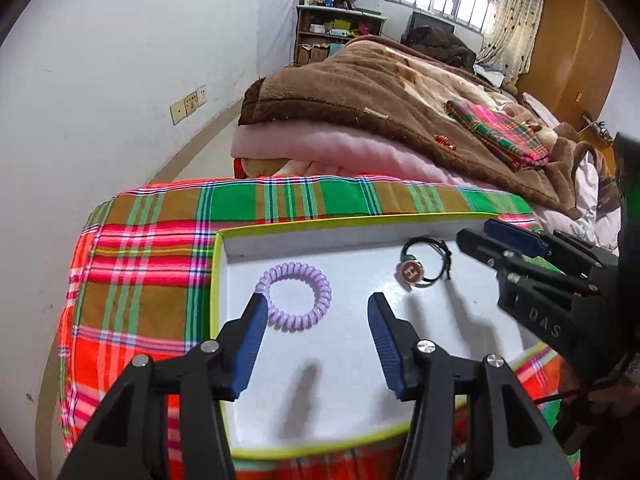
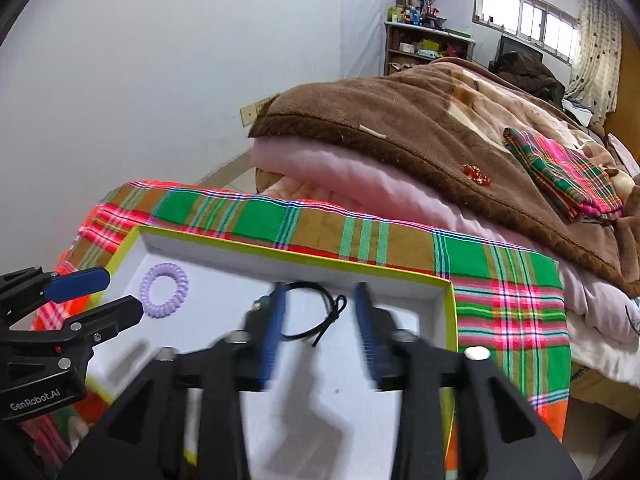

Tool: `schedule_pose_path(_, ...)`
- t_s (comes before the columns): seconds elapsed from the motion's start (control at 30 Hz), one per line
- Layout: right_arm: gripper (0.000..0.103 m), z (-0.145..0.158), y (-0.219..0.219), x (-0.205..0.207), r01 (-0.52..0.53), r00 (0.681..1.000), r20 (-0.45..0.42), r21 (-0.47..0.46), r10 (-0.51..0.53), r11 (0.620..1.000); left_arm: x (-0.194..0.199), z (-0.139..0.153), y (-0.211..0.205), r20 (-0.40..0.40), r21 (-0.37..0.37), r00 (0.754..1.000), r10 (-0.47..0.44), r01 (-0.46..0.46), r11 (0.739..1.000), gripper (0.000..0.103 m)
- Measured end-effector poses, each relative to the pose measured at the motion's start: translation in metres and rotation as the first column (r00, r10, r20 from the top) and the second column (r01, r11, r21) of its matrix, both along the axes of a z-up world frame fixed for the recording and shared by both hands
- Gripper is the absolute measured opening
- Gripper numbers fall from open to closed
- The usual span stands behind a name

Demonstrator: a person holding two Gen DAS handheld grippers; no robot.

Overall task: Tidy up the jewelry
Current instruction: 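Move both grippers back from the box to the jewelry pile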

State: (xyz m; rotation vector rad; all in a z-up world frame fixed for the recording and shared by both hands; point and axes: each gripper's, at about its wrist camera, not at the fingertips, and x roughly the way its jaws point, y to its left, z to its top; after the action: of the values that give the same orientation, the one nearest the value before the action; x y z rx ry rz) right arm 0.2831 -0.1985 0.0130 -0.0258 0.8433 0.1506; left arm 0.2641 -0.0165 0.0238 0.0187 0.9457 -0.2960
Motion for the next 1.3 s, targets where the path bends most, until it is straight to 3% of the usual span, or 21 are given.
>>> schedule_pose_path(0.4,0.044,0.022,-0.009,-0.069,-0.023,0.998,0.056,0.054,0.02,0.998,-0.062,0.025,0.033,0.032,-0.117,0.999,0.023,-0.019,0.993,0.064)
schedule_pose_path(0.67,0.044,0.021,-0.015,-0.119,-0.044,0.997,0.073,0.061,0.04,0.997,-0.102,0.021,0.051,0.034,-0.173,0.999,0.034,-0.028,0.985,0.067)
schedule_pose_path(0.77,0.044,0.017,-0.018,-0.137,-0.045,0.996,0.074,0.048,0.041,0.998,-0.117,0.018,0.054,0.034,-0.189,0.999,0.014,-0.008,0.982,0.072)
schedule_pose_path(0.87,0.044,0.011,-0.022,-0.152,-0.047,0.997,0.066,0.057,0.043,0.997,-0.129,0.012,0.054,0.008,-0.127,1.0,0.018,-0.017,0.992,0.076)
schedule_pose_path(0.97,0.044,0.003,-0.024,-0.166,-0.04,0.998,0.049,0.055,0.038,0.998,-0.138,0.006,0.055,-0.001,-0.118,1.0,-0.003,0.003,0.993,0.077)
schedule_pose_path(1.3,0.048,-0.031,-0.026,-0.19,-0.028,0.999,-0.031,0.043,0.03,0.999,-0.166,-0.019,0.06,-0.067,-0.186,0.998,-0.014,0.001,0.983,0.076)
